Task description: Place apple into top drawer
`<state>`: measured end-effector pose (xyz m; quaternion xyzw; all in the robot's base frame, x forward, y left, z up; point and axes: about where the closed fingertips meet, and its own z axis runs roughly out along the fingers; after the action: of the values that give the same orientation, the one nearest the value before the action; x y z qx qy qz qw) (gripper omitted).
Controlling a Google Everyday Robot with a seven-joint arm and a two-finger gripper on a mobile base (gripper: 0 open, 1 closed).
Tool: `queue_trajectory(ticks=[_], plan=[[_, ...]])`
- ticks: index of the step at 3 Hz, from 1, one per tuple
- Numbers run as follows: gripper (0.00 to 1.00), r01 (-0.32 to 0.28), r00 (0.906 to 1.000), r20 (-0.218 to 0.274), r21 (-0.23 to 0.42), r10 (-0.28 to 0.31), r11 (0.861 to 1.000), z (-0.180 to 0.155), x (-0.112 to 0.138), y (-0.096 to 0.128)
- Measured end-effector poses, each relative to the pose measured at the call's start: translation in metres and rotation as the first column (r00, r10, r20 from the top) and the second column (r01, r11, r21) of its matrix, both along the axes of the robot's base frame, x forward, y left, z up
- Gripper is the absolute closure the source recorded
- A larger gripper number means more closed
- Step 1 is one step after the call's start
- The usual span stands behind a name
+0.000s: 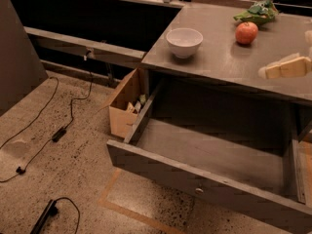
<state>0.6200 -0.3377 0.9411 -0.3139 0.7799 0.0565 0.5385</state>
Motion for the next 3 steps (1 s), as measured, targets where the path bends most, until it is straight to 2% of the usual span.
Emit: queue_trajectory(ticks=[1, 2, 3], plan=[[0.00, 0.154, 0.9880, -0.022, 0.039, -0.153, 0.987, -0.019, 0.029, -0.006], [0.00, 0.244, 0.9698, -0.014, 0.091, -0.243, 0.966, -0.016, 0.041, -0.022], [0.00, 0.277, 0.9608, -0.001, 0.068, -0.277, 0.958, -0.032, 0.042, -0.027]])
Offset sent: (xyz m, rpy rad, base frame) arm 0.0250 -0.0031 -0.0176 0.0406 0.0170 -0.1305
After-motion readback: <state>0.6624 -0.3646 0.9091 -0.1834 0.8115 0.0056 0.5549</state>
